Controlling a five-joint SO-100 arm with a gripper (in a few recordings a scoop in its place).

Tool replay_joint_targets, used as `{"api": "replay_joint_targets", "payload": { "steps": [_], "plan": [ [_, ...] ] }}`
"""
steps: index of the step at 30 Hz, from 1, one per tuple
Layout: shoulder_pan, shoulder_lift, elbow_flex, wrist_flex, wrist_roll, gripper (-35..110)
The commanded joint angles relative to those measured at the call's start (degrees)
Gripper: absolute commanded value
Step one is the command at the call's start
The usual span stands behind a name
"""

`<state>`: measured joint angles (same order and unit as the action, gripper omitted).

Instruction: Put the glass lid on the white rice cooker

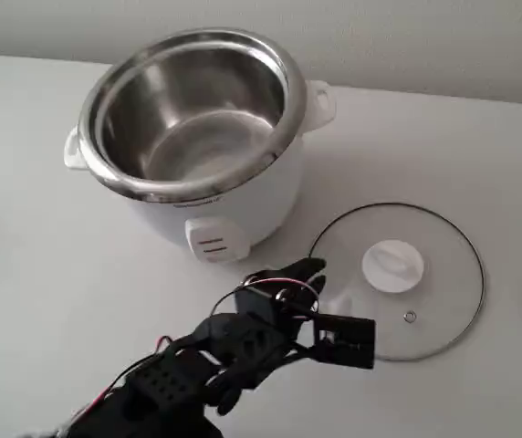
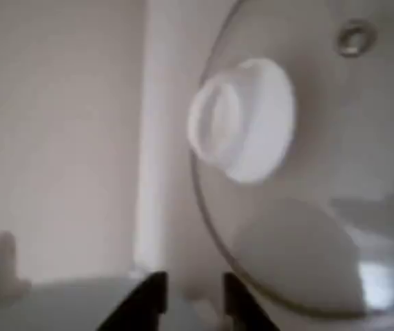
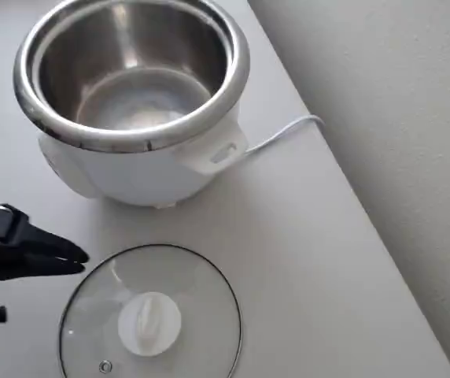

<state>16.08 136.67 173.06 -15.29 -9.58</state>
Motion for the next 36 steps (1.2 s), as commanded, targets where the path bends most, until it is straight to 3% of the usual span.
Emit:
{"api": "replay_joint_targets", "payload": {
  "steps": [1, 5, 18, 28, 36],
  "plan": [
    [2.3, -19.2, -12.7, -10.7, 1.1, 13],
    [2.5, -27.7, -16.6, -17.8, 0.4, 13],
    [5.1, -38.9, -27.6, -18.2, -1.6, 13],
    [4.5, -51.3, -32.5, -31.6, -7.1, 13],
    [5.9, -56.7, -38.2, -32.1, -7.0, 10]
  ]
}}
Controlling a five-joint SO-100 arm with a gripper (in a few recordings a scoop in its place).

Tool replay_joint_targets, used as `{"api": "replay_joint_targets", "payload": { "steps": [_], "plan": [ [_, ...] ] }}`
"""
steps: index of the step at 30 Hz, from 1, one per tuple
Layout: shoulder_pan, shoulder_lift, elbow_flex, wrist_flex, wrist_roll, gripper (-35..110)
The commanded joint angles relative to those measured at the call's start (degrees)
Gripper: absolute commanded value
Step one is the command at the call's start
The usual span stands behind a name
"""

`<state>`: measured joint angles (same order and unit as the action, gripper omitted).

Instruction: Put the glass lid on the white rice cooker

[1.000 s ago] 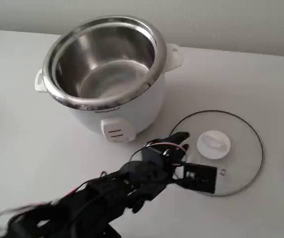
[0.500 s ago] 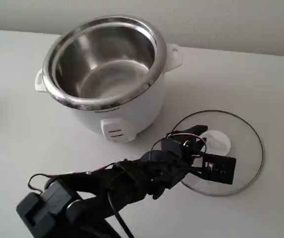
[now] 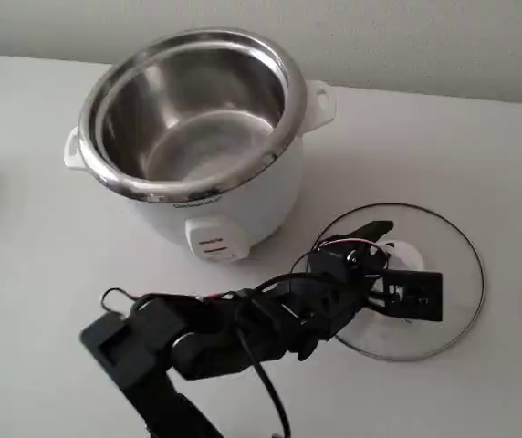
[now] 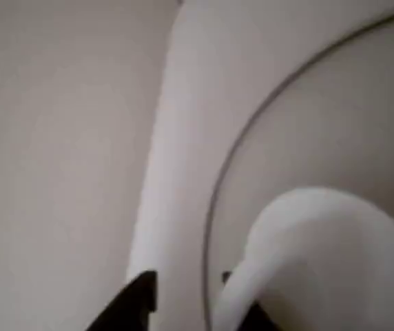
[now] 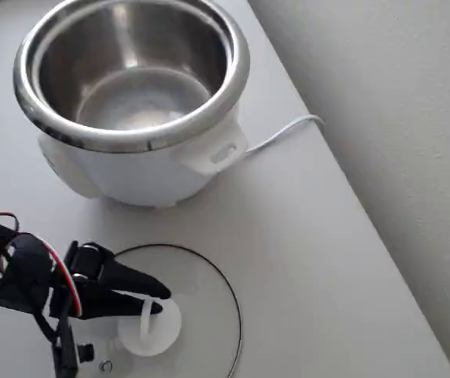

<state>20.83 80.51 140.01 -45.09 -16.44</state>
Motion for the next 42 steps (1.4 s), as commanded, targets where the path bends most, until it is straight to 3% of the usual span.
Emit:
{"api": "replay_joint_targets", "payload": {
  "steps": [1, 3, 10, 17, 32, 36, 42],
  "plan": [
    [1.2, -1.1, -5.8, -2.5, -0.4, 8],
    [1.6, -1.6, -6.0, -4.6, -0.4, 0],
    [1.9, 3.4, -5.4, -5.8, 5.1, 0],
    [3.8, 24.6, -4.7, 14.2, 14.6, 0],
    [4.6, 66.5, -7.9, 24.0, 14.3, 0],
    [-1.0, 75.8, -10.5, 31.7, 14.8, 0],
    [-21.0, 80.9, -17.4, 45.0, 12.4, 0]
  ]
}}
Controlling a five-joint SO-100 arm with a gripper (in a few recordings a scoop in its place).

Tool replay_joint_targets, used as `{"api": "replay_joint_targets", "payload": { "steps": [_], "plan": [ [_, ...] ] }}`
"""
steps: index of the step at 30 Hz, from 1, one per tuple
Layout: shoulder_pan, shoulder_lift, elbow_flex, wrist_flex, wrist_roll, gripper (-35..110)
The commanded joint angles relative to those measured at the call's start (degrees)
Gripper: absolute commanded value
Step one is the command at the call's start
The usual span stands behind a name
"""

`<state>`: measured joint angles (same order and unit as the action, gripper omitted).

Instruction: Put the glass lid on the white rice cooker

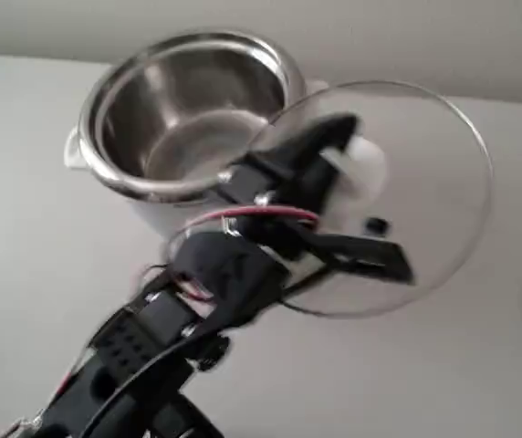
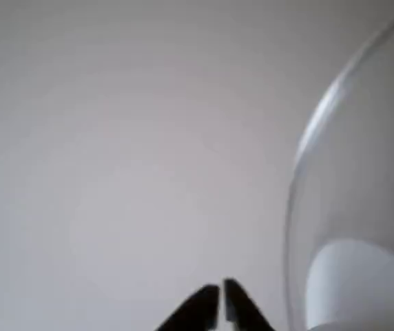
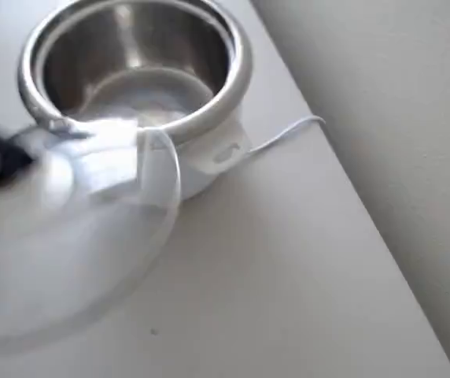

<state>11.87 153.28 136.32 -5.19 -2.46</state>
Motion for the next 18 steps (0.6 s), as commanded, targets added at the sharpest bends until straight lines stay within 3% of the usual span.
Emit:
{"api": "replay_joint_targets", "payload": {
  "steps": [1, 8, 18],
  "plan": [
    [-14.8, 7.5, -15.5, 6.5, -1.8, 0],
    [-29.5, -7.0, -33.6, 16.1, -1.8, 0],
    [-36.1, -27.5, -47.8, 16.5, -1.6, 0]
  ]
}}
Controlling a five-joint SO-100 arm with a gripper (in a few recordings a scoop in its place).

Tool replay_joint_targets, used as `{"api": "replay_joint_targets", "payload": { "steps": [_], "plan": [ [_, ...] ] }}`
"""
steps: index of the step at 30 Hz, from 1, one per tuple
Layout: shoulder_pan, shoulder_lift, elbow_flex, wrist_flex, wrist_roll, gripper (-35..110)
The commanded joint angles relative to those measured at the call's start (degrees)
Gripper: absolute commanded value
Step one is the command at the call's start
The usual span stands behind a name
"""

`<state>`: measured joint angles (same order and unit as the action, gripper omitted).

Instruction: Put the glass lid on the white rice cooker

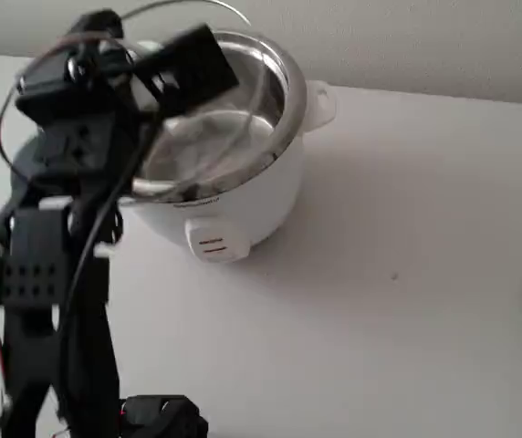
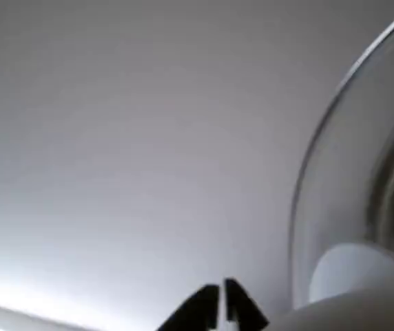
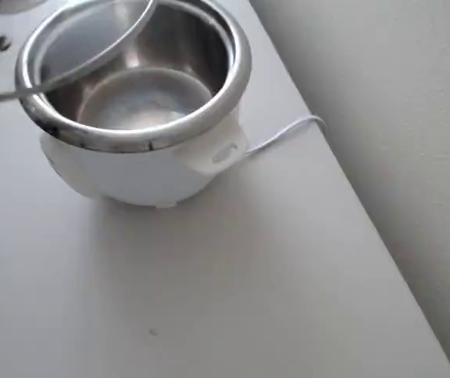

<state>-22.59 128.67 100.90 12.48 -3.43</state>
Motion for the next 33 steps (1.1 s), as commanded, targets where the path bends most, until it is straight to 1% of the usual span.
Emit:
{"api": "replay_joint_targets", "payload": {
  "steps": [1, 13, 20, 33],
  "plan": [
    [-1.7, -4.2, -12.7, -1.8, -0.6, 0],
    [1.0, -14.7, -12.9, -9.8, 1.1, 0],
    [2.0, -19.2, -15.3, -11.3, 1.6, 0],
    [5.8, -20.5, -15.3, -10.7, 0.8, 0]
  ]
}}
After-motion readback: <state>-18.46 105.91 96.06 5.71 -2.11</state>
